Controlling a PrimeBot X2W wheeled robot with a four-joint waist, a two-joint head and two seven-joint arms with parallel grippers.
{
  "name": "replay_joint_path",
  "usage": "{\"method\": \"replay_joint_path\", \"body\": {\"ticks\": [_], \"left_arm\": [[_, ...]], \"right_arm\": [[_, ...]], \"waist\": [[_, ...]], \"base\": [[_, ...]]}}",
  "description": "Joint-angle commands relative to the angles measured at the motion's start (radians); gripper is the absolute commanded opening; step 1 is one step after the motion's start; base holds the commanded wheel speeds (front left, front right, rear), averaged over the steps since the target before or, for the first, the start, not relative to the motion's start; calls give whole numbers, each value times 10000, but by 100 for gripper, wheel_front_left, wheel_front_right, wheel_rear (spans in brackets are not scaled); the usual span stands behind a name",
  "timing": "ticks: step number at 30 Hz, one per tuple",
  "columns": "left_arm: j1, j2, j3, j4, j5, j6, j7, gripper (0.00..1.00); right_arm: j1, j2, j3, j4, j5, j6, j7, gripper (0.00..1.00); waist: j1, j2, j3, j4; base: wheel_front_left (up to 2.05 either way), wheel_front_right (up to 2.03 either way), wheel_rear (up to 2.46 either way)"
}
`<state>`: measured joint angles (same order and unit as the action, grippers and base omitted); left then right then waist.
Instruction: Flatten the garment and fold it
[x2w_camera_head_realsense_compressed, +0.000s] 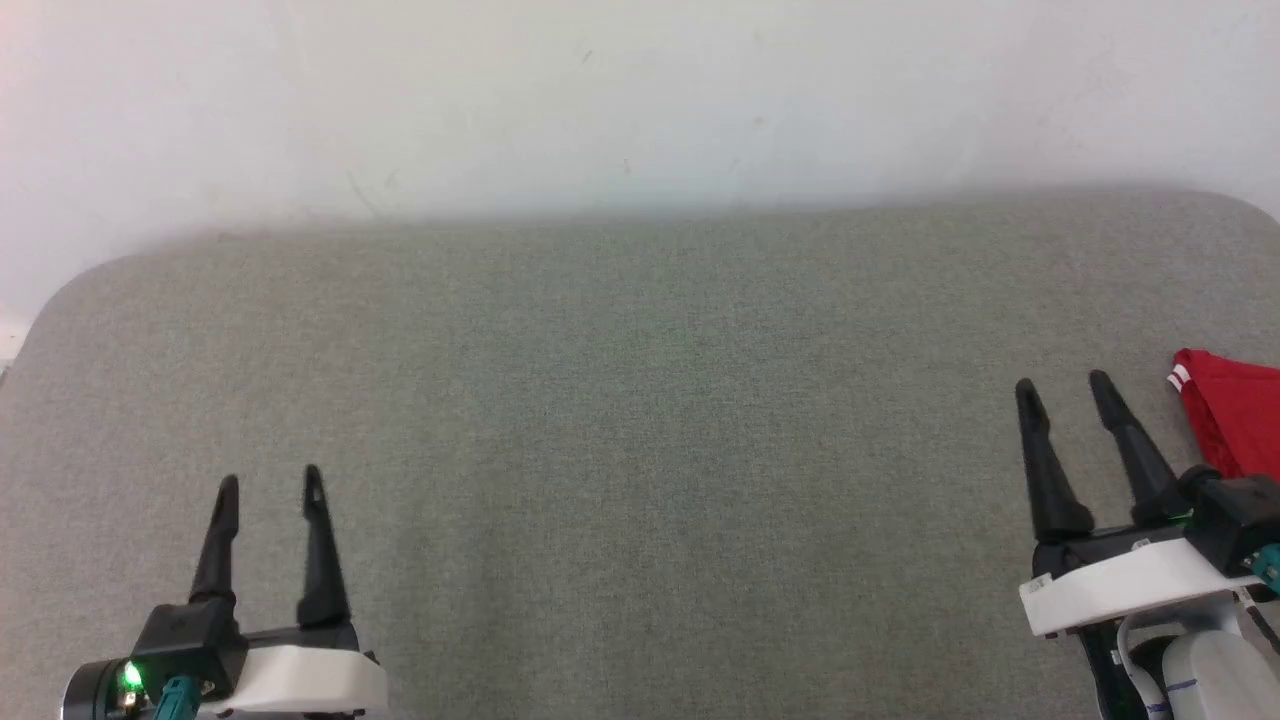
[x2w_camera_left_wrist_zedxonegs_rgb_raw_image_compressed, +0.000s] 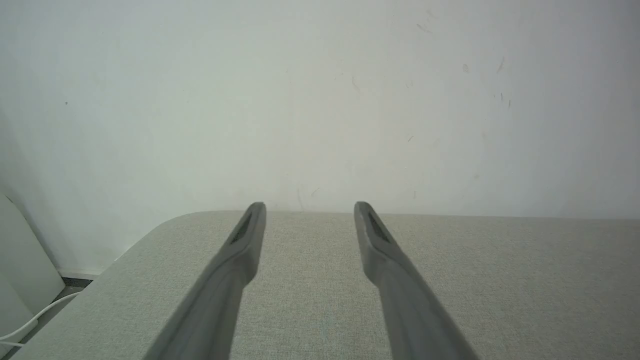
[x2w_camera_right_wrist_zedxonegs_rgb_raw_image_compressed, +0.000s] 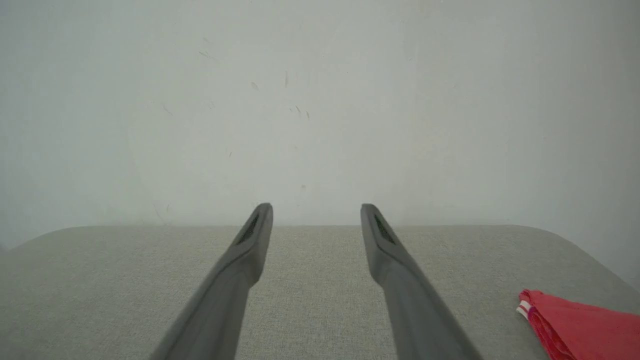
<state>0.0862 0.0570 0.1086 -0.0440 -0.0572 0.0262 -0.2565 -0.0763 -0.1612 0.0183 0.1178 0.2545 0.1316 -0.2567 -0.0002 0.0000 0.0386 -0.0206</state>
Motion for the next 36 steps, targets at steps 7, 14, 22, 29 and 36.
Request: {"method": "replay_joint_path", "body": {"ticks": [7, 14, 22, 29, 36], "left_arm": [[-32, 2, -34, 10, 16, -8, 89, 0], [-80, -2, -95, 35, 48, -23, 233, 0], [-135, -7, -164, 63, 85, -40, 396, 0], [-182, -11, -225, 88, 117, -54, 538, 0], [-230, -15, -286, 113, 149, -69, 682, 0]], "right_arm": [[18, 33, -6, -41, -80, 0, 88, 0], [61, 95, -16, -106, -222, -1, 231, 0], [110, 166, -28, -181, -385, -1, 395, 0], [153, 228, -38, -247, -527, -2, 537, 0], [196, 290, -48, -313, -669, -2, 681, 0]], "waist": [[2, 0, -16, 9], [2, 0, -38, 20], [2, 0, -62, 33], [2, 0, -83, 45], [2, 0, -105, 56]], "base": [[0, 0, 0], [0, 0, 0], [0, 0, 0], [0, 0, 0], [0, 0, 0]]}}
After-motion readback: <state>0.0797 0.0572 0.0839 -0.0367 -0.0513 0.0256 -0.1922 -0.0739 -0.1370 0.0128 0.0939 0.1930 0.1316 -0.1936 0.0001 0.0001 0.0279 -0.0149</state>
